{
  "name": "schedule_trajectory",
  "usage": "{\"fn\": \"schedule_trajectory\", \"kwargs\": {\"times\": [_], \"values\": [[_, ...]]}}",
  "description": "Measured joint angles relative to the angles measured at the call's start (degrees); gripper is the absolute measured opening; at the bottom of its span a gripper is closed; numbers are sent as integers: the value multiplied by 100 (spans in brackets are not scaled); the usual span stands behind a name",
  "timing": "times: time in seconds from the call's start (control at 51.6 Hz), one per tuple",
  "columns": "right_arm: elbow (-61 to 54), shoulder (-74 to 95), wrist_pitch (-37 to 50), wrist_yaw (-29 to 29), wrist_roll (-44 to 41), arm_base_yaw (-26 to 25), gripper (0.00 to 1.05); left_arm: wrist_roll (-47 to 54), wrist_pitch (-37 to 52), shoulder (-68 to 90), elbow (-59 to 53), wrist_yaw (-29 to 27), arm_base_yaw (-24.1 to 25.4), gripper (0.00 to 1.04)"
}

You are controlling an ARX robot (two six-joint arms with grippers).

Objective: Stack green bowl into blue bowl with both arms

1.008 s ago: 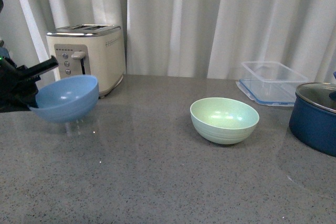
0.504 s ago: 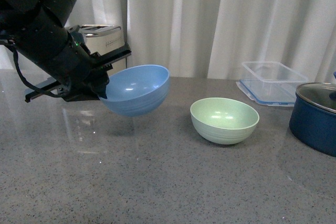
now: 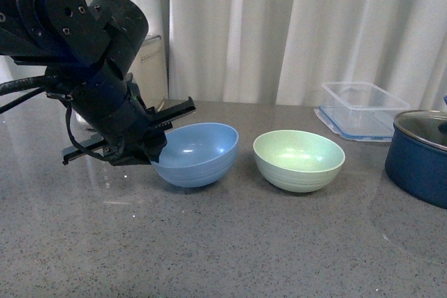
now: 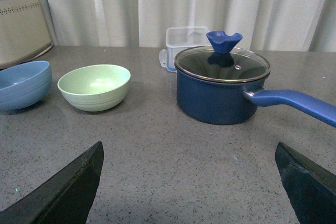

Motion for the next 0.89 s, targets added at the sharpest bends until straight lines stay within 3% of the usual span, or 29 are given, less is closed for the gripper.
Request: {"fn": "schedule_trajectory", "kwargs": {"times": [0.175,0.213,0.33,0.465,0.543,0.64,0.718,0.756,0.892], "values": [[0,0,0,0,0,0,95,-13,-24,98,96,-70,-26,4],[0,0,0,0,0,0,95,-15,-24,98,96,-66,-26,8],[0,0,0,0,0,0,95,-11,-20,98,96,-26,-26,24],[0,0,0,0,0,0,95,149,258,-133,-103,57,-24,52],[0,0,0,0,0,0,95,487,839,-566,-544,-181,-24,65],[0,0,0,2,0,0,95,1357,2503,-1808,-1692,-603,-11,86],[0,0,0,0,0,0,95,2347,4529,-2776,-2830,-822,103,68],[0,0,0,0,0,0,95,2608,5084,-3097,-3373,-765,177,59],[0,0,0,0,0,0,95,2922,5759,-3519,-4828,-562,411,34]]}}
